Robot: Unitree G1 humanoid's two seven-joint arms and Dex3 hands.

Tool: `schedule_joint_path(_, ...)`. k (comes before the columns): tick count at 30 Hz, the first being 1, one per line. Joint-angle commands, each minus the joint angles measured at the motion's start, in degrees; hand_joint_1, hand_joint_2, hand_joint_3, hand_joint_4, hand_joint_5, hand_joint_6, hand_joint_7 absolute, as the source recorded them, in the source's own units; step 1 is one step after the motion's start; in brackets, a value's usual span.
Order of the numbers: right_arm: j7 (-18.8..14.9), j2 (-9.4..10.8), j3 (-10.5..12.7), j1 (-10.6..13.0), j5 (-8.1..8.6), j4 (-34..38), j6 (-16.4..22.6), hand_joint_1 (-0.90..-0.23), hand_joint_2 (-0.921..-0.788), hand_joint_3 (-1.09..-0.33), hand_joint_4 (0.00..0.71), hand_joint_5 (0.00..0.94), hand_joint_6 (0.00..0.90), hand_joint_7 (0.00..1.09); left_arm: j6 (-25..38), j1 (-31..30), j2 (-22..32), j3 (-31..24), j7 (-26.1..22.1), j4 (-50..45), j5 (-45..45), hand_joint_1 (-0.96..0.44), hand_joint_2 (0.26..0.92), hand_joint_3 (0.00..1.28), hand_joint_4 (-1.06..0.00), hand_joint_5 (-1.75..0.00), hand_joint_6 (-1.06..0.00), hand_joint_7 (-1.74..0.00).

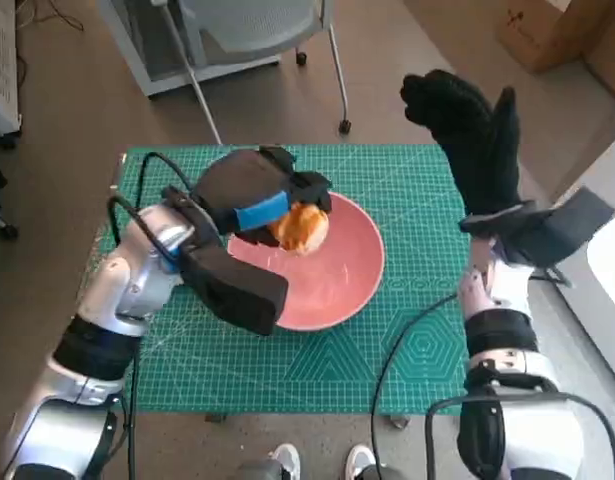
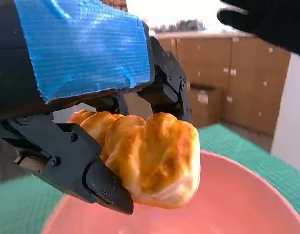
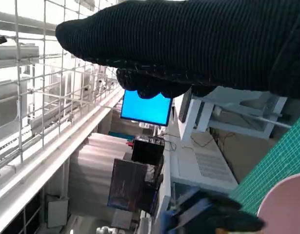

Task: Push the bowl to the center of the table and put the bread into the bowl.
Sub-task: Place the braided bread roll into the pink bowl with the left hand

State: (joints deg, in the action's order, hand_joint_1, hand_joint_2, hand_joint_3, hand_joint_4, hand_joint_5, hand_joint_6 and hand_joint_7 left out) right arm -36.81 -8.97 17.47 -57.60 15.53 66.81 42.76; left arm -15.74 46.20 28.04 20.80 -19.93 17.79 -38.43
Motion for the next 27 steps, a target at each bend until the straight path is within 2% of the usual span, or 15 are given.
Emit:
schedule_joint_path(1, -0.22, -0.86, 0.1, 1.74, -0.17, 0.13, 0.22, -0.67, -0.921, -0.638, 0.214, 0.002, 0.358, 0.0, -0.14, 2.0, -1.57, 1.26, 0.88, 3.89, -0.56, 0.0, 0.92, 0.07, -0.67, -1.17, -0.65, -1.15)
schedule_joint_path(12, -0.18, -1.03, 0.11, 2.32, -0.06, -0.94, 0.87, -0.64, -0.921, -0.645, 0.214, 0.002, 0.358, 0.0, 0.36, 1.79, -2.92, 1.82, 1.06, 8.07, 0.14, 0.0, 0.92, 0.09, -0.64, -1.26, -0.63, -1.11)
schedule_joint_path(15, -0.13, -1.06, 0.02, 2.29, -0.14, -1.05, 0.96, -0.641, -0.921, -0.646, 0.214, 0.001, 0.354, 0.0, 2.07, 1.41, -3.6, 1.48, -0.2, 8.68, 1.12, 0.0, 0.921, 0.14, -0.59, -1.29, -0.57, -1.19)
schedule_joint_path(16, -0.09, -1.08, -0.02, 2.29, -0.18, -1.07, 0.97, -0.641, -0.921, -0.648, 0.212, 0.001, 0.351, 0.0, 2.75, 1.27, -3.81, 1.34, -0.75, 8.75, 1.52, 0.0, 0.897, 0.13, -0.53, -0.97, -0.51, -0.94)
schedule_joint_path(17, -0.07, -1.09, -0.05, 2.28, -0.21, -1.08, 0.98, -0.641, -0.921, -0.649, 0.212, 0.0, 0.349, 0.0, 3.21, 1.19, -3.94, 1.27, -1.11, 8.78, 1.78, 0.0, 0.894, 0.1, -0.54, -0.67, -0.53, -0.68)
schedule_joint_path(18, -0.09, -1.09, -0.06, 2.28, -0.18, -1.1, 0.93, -0.641, -0.921, -0.649, 0.211, 0.0, 0.348, 0.0, 4.09, 0.97, -4.08, 1.14, -1.9, 8.53, 2.25, 0.0, 0.896, 0.08, -0.55, -0.54, -0.54, -0.57)
schedule_joint_path(19, -0.12, -1.07, -0.06, 2.24, -0.12, -1.13, 0.81, -0.641, -0.921, -0.65, 0.211, 0.0, 0.347, 0.0, 5.43, 0.6, -4.2, 0.91, -3.19, 7.92, 2.91, -0.02, 0.889, 0.05, -0.5, -0.35, -0.52, -0.39)
schedule_joint_path(20, -0.14, -1.06, -0.06, 2.22, -0.08, -1.16, 0.73, -0.642, -0.921, -0.651, 0.211, 0.0, 0.346, 0.0, 6.45, 0.33, -4.28, 0.76, -4.15, 7.43, 3.4, -0.04, 0.879, 0.04, -0.4, -0.22, -0.47, -0.25)
schedule_joint_path(21, -0.25, -1.04, -0.03, 2.19, 0.02, -1.16, 0.58, -0.642, -0.921, -0.651, 0.211, 0.0, 0.346, 0.0, 8.24, -0.11, -4.29, 0.57, -5.82, 6.43, 3.96, -0.04, 0.876, 0.03, -0.36, -0.18, -0.46, -0.21)
schedule_joint_path(22, -0.32, -1.03, -0.01, 2.18, 0.08, -1.17, 0.48, -0.643, -0.921, -0.651, 0.21, 0.0, 0.345, 0.0, 9.46, -0.37, -4.26, 0.51, -6.9, 5.7, 4.33, -0.07, 0.865, 0.02, -0.26, -0.11, -0.39, -0.13)
schedule_joint_path(24, -0.51, -1.02, 0.06, 2.11, 0.24, -1.12, 0.22, -0.642, -0.921, -0.65, 0.208, 0.0, 0.344, 0.0, 11.67, -0.83, -4.03, 0.73, -8.7, 4.23, 4.51, -0.12, 0.849, 0.01, -0.12, -0.05, -0.31, -0.05)
schedule_joint_path(27, -0.6, -0.96, 0.08, 1.99, 0.32, -1.0, -0.09, -0.645, -0.921, -0.647, 0.207, 0.0, 0.343, 0.0, 12.89, -1.43, -3.33, 1.43, -9.67, 2.58, 3.55, -0.17, 0.829, 0.0, -0.04, -0.01, -0.24, -0.02)
